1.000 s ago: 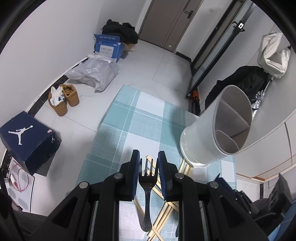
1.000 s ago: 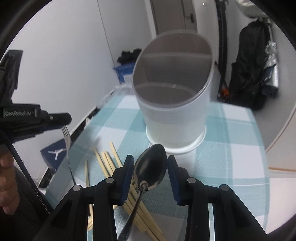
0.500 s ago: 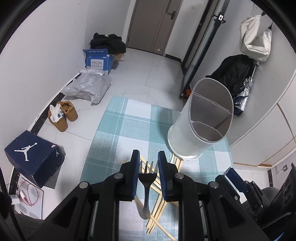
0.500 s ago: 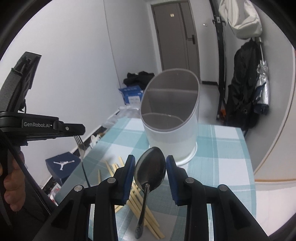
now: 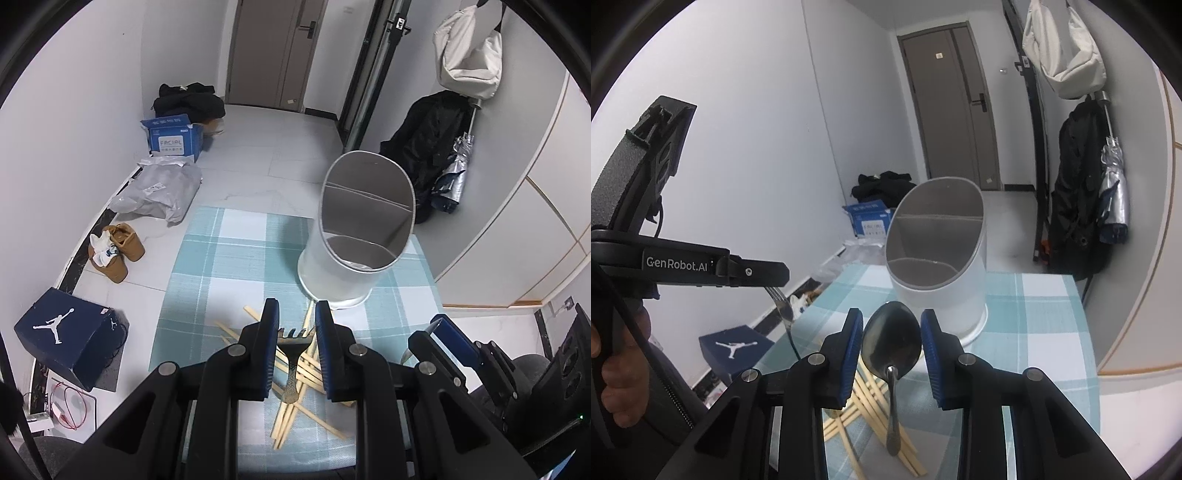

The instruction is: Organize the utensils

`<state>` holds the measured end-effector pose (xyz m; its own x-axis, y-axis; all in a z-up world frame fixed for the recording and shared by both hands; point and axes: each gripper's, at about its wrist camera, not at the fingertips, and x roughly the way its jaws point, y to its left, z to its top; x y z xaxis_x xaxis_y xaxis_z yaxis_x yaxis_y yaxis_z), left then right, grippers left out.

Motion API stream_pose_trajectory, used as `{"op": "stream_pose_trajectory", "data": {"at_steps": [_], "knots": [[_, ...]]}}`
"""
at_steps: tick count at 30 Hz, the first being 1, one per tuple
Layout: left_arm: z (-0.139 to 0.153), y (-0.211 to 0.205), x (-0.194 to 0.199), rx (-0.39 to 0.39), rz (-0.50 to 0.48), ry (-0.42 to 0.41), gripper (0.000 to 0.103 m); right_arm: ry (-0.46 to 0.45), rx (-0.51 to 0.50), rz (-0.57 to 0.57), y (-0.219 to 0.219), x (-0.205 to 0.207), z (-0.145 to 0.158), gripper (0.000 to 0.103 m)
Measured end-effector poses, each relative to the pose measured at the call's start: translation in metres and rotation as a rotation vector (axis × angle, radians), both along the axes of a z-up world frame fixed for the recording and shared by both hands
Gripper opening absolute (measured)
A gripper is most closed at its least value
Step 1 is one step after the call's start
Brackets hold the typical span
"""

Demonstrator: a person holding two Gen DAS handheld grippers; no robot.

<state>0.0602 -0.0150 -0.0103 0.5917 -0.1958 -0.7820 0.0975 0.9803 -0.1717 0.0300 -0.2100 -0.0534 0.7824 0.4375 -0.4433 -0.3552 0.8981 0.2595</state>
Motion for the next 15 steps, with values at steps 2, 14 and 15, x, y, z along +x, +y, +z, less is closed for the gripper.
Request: {"op": "stream_pose_trajectory", "data": {"at_steps": [2,14,15], "knots": [[0.003,-0.002,0.000,-0.008,-0.009,0.002,0.015,-0.005,0.013,-0.005,-0.003,-0.001,0.003,0.031],[0.050,-0.006,0.010,-0.081,-0.036,-0.058,0.015,-0.067,0.070,-0.025,-0.017,0.000,0.034,0.030],[0.054,-0.005,0.012,-0.090,-0.039,-0.064,0.015,-0.072,0.075,-0.027,-0.018,0.002,0.038,0.029]]}}
